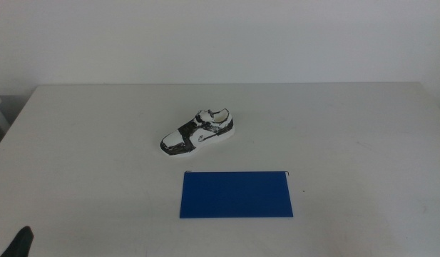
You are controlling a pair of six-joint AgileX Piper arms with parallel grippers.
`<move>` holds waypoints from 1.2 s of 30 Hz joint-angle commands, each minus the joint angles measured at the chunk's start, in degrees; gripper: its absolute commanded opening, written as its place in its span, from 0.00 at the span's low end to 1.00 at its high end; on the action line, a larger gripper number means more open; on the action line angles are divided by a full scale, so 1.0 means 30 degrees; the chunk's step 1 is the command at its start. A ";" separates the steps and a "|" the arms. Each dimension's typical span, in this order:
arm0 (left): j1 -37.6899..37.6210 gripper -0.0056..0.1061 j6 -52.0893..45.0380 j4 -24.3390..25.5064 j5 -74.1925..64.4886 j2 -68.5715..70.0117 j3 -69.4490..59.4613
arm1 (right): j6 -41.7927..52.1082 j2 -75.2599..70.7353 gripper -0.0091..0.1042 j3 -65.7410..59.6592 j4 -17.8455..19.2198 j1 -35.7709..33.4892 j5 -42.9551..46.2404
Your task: Use one arm to grab the shoe from the table and place it on the mat.
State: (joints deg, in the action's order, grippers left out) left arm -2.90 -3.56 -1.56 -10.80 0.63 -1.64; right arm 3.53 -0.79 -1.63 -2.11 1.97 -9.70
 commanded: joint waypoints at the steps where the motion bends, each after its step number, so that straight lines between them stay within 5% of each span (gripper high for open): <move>1: -0.0143 0.81 0.0233 -0.0216 0.2062 0.0505 0.0032 | 0.0241 -0.0385 0.67 0.0182 0.0162 0.0090 0.1517; 21: -0.3051 0.81 0.0208 -0.0151 0.1045 -0.9511 1.0018 | 0.0241 -0.0385 0.67 0.0182 0.0162 0.0090 0.1517; 36: -0.3780 0.81 -0.1880 0.0167 -1.0916 -2.0018 2.5387 | 0.0241 -0.0385 0.67 0.0182 0.0162 0.0090 0.1517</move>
State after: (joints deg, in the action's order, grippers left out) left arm -13.84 -8.05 -0.94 -42.37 -57.97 69.26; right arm 3.53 -0.79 -1.63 -2.11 1.97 -9.70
